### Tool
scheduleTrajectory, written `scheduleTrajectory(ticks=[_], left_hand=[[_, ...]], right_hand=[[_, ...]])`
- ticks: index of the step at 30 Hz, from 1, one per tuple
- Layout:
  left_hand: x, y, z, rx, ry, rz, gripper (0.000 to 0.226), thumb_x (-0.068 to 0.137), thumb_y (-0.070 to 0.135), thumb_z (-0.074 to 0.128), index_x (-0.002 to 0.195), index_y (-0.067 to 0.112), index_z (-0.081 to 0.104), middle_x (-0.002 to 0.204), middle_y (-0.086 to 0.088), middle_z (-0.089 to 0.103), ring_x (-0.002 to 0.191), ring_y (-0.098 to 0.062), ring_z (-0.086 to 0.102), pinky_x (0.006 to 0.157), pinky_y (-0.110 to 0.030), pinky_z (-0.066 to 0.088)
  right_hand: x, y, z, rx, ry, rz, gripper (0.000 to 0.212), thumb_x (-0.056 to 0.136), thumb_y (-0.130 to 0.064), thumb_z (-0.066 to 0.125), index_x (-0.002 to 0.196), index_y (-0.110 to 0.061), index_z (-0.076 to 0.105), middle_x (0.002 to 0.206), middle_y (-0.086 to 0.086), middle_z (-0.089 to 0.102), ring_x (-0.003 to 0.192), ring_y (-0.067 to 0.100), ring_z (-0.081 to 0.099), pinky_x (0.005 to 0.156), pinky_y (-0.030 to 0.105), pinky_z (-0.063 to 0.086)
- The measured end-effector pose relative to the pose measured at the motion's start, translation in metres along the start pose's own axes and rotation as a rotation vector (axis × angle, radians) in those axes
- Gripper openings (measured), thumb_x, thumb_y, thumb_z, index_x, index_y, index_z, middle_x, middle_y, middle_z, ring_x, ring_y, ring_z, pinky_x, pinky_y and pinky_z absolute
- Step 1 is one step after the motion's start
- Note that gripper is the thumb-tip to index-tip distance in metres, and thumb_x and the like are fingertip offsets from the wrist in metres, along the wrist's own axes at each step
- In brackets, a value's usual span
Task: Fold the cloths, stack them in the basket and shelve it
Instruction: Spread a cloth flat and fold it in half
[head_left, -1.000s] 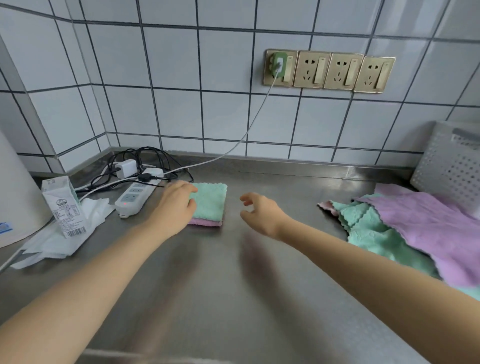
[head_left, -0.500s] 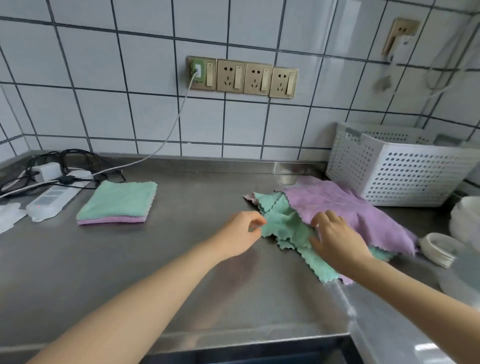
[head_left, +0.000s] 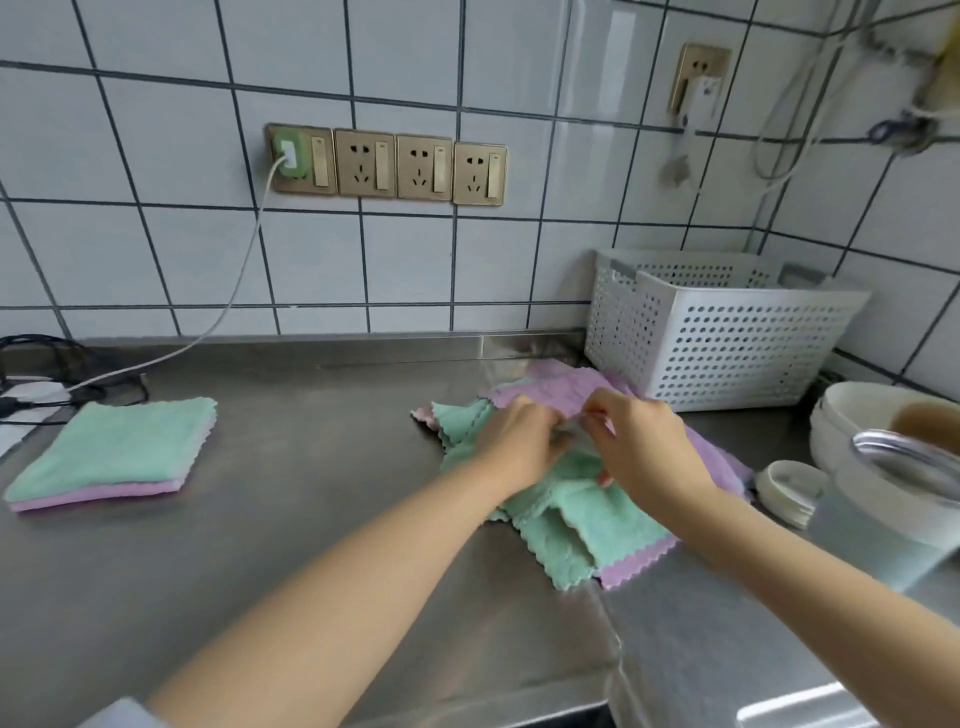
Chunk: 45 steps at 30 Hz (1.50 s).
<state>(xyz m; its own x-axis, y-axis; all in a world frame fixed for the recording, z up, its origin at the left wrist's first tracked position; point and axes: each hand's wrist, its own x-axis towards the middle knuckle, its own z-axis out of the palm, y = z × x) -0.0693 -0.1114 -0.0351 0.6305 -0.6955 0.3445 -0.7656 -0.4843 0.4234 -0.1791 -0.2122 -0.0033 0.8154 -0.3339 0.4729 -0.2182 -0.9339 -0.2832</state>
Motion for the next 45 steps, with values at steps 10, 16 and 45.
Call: scheduleTrajectory(ticks=[10, 16, 45], left_hand=[[0.025, -0.027, -0.026, -0.128, 0.298, -0.146, 0.031, 0.088, 0.022, 0.052, 0.059, 0.012, 0.053, 0.058, -0.005, 0.056, 0.063, -0.027, 0.053, 0.057, -0.034, 0.040], [-0.012, -0.067, -0.081, -0.471, 0.515, -0.264, 0.021, 0.090, 0.019, 0.057, 0.069, 0.019, 0.059, 0.062, 0.002, 0.055, 0.060, -0.015, 0.046, 0.057, -0.030, 0.034], [-0.217, -0.191, -0.213, -0.530, 0.122, -0.866, 0.023, 0.082, 0.006, 0.070, 0.070, 0.008, 0.050, 0.067, -0.007, 0.038, 0.051, -0.013, 0.043, 0.047, -0.024, 0.051]], right_hand=[[0.027, -0.038, -0.066, 0.441, 0.452, -0.327, 0.012, 0.095, -0.011, 0.055, 0.101, -0.008, 0.065, 0.097, -0.002, 0.069, 0.078, 0.004, 0.062, 0.073, 0.011, 0.045], [0.024, -0.061, -0.071, 0.552, 0.446, -0.242, 0.011, 0.095, -0.011, 0.054, 0.097, -0.018, 0.062, 0.089, -0.012, 0.065, 0.086, -0.003, 0.061, 0.076, 0.009, 0.044], [0.000, -0.117, 0.040, 0.703, -0.458, 0.319, 0.016, 0.087, -0.015, 0.068, 0.075, -0.005, 0.066, 0.069, 0.011, 0.066, 0.058, 0.024, 0.071, 0.046, 0.025, 0.052]])
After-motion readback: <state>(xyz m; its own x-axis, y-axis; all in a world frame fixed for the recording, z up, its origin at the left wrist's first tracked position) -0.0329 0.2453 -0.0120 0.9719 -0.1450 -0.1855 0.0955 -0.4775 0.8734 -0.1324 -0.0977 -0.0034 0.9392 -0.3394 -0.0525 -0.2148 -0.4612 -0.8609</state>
